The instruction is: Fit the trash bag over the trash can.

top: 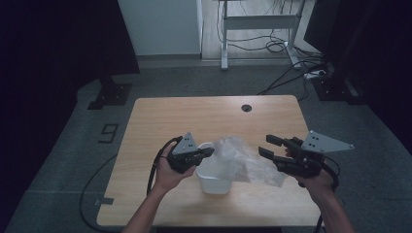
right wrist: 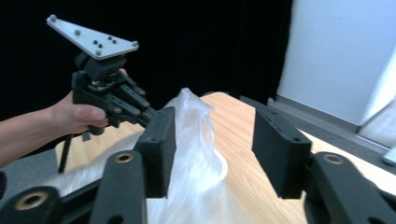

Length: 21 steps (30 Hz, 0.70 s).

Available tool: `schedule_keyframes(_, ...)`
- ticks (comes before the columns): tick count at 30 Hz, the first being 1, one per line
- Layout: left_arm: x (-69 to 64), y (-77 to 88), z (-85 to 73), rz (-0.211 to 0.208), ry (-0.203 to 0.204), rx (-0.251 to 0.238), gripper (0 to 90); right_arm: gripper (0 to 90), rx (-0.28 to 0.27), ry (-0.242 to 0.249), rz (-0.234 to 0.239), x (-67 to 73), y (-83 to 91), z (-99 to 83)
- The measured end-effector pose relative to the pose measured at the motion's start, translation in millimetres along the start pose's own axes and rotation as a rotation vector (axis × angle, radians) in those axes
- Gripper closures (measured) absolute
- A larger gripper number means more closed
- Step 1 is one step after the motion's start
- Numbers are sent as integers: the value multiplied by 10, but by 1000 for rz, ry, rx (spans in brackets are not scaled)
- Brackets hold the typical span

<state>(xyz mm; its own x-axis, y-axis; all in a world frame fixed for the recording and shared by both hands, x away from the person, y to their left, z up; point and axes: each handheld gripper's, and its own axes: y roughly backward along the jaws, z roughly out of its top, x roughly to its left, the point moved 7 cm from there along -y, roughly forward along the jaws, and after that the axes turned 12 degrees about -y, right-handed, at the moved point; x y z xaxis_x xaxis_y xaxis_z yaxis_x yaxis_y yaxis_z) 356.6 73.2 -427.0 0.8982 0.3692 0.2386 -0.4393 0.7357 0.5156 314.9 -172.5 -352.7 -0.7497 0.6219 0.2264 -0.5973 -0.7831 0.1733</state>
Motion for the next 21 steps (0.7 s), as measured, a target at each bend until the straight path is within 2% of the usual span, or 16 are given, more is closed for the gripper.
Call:
schedule_keyframes(1, 10, 6, -29, 18, -3, 8, 900, 482, -2, -4, -5, 0, 23, -9)
schedule_keyframes(5, 3, 53, -87, 16, 15, -15, 900, 463, -27, -9, -13, 15, 122, -39)
schedule_keyframes(9, -20, 120, -138, 23, 23, -22, 900, 449, -77, -31, -18, 22, 237, -67)
schedule_keyframes(11, -25, 166, -177, 32, 31, -24, 900, 459, -98, -37, -41, 28, 286, -105)
schedule_keyframes(17, 1, 251, -307, 47, 95, -25, 900, 446, -73, -38, -24, 91, 330, -272)
schedule_keyframes(21, -22, 253, -343, 43, 110, -28, 899, 444, -65, -56, -7, 137, 321, -351)
